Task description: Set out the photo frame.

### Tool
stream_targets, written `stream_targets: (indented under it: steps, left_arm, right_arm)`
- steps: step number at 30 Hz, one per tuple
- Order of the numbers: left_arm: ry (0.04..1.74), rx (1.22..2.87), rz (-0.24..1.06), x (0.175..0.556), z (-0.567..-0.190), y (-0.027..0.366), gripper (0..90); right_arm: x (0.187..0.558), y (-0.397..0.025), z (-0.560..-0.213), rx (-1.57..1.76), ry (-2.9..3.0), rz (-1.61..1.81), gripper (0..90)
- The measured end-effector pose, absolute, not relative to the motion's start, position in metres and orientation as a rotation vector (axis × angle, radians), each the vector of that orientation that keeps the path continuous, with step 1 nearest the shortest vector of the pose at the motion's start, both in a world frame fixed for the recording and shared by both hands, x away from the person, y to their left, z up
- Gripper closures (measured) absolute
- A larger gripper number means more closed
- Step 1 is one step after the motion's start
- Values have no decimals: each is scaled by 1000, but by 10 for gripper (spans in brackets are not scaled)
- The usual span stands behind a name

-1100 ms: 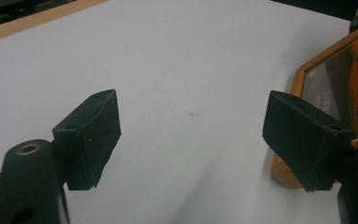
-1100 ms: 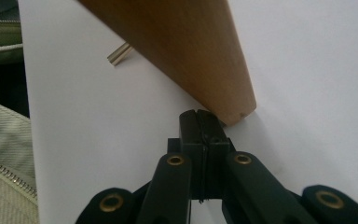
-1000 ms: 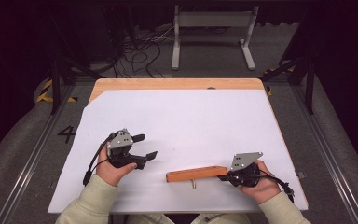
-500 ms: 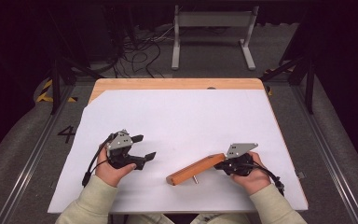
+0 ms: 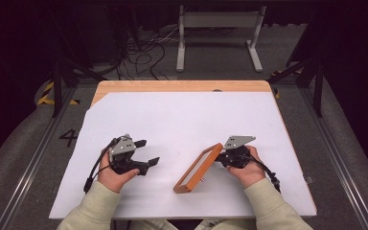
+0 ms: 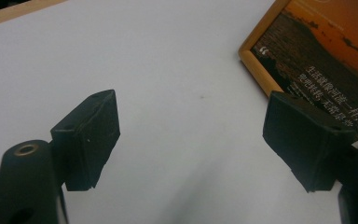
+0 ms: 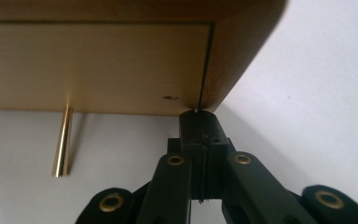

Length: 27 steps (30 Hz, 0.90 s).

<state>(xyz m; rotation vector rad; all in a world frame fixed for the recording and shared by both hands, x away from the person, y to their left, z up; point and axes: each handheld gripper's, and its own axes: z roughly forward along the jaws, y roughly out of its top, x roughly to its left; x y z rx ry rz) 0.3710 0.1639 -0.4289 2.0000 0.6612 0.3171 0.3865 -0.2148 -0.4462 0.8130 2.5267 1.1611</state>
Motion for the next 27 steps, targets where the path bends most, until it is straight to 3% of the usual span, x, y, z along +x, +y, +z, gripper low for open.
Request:
stream_targets:
  steps: [27]
  left_arm:
    - [712,1996,317,368,-435,175,190]
  right_arm:
    - [436,-154,-446,773,2590,1227,900]
